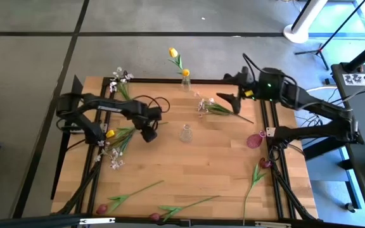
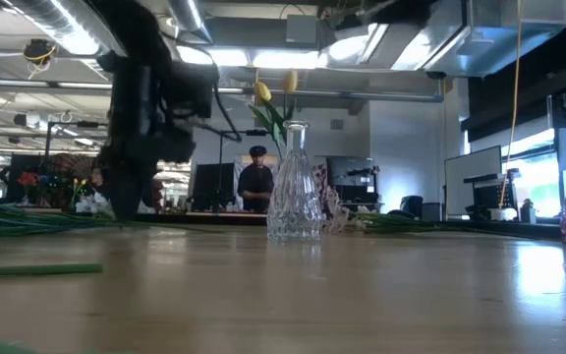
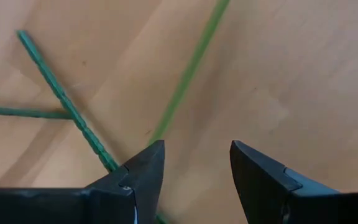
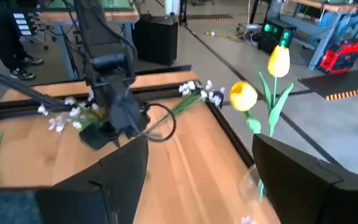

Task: Sort flowers into vase by color
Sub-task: Put the yellow flower into the top vase

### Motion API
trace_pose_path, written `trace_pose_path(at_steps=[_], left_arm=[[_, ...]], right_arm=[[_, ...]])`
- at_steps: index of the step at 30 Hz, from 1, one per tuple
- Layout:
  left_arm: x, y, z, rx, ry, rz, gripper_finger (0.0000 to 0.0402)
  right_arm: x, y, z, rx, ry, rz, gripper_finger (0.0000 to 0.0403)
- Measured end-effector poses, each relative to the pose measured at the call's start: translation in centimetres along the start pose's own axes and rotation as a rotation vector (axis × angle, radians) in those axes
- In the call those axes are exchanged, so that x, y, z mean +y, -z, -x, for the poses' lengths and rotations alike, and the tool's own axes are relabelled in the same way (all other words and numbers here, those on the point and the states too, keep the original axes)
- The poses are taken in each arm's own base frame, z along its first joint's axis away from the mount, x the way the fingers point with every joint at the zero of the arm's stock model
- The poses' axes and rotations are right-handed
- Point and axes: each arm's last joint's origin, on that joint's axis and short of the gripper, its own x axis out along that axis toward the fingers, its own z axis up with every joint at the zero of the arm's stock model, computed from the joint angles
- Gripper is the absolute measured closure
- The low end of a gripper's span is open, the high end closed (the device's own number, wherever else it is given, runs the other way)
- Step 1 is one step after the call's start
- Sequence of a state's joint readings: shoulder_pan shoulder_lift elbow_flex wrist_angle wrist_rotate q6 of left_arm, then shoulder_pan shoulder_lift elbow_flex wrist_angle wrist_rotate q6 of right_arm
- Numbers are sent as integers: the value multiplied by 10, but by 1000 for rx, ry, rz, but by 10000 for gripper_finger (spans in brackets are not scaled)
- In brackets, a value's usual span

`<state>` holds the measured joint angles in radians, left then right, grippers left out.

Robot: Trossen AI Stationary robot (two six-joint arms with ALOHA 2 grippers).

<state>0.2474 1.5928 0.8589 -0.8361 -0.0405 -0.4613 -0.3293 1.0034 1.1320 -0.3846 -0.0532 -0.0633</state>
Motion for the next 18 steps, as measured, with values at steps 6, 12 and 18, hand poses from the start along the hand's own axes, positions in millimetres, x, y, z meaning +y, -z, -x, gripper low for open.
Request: trace_pose_path(at_steps=[6, 12, 18], left_arm=[[4, 3, -5, 95, -50, 0, 223], [12, 8, 17, 205, -137, -46, 243], [46, 15, 3, 344, -131, 2, 270]], right_arm=[[13, 4, 16, 49, 4, -25, 117], [22, 5, 17, 66, -28, -25, 117], [22, 8, 11, 95, -22, -55, 117]])
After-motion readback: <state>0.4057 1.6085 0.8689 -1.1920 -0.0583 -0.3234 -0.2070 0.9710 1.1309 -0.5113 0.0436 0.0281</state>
